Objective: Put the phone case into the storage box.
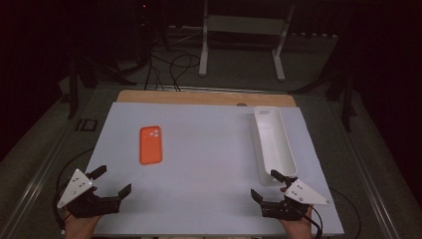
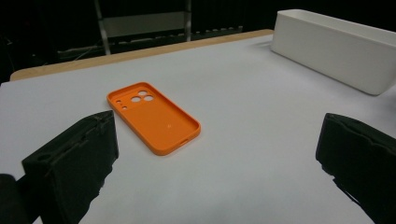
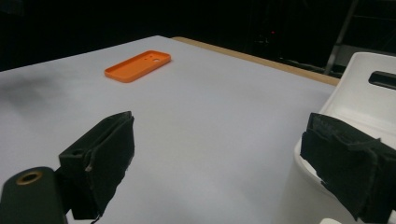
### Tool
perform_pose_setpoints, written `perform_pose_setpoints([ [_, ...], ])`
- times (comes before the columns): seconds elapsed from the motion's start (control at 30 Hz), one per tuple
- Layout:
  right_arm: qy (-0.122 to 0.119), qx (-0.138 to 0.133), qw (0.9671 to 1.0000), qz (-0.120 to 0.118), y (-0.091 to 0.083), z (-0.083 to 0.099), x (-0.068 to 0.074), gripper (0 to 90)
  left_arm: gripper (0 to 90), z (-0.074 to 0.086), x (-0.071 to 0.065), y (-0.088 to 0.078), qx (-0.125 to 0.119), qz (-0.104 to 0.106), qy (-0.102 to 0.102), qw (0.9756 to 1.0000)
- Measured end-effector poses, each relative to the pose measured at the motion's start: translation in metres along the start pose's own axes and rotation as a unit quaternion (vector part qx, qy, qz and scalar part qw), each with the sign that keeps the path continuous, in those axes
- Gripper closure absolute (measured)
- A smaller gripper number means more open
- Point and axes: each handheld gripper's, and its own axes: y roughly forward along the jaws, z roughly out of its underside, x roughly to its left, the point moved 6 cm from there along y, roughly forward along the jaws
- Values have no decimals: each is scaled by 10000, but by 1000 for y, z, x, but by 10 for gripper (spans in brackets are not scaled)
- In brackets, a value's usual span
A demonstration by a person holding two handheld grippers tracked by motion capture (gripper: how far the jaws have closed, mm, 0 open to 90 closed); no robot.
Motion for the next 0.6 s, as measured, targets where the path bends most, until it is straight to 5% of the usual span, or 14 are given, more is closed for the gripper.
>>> perform_pose_setpoints([
  [0.6,-37,19,10000,38,1,-3,1,95,2,-4,3,-3,16,-193,-4,9998],
])
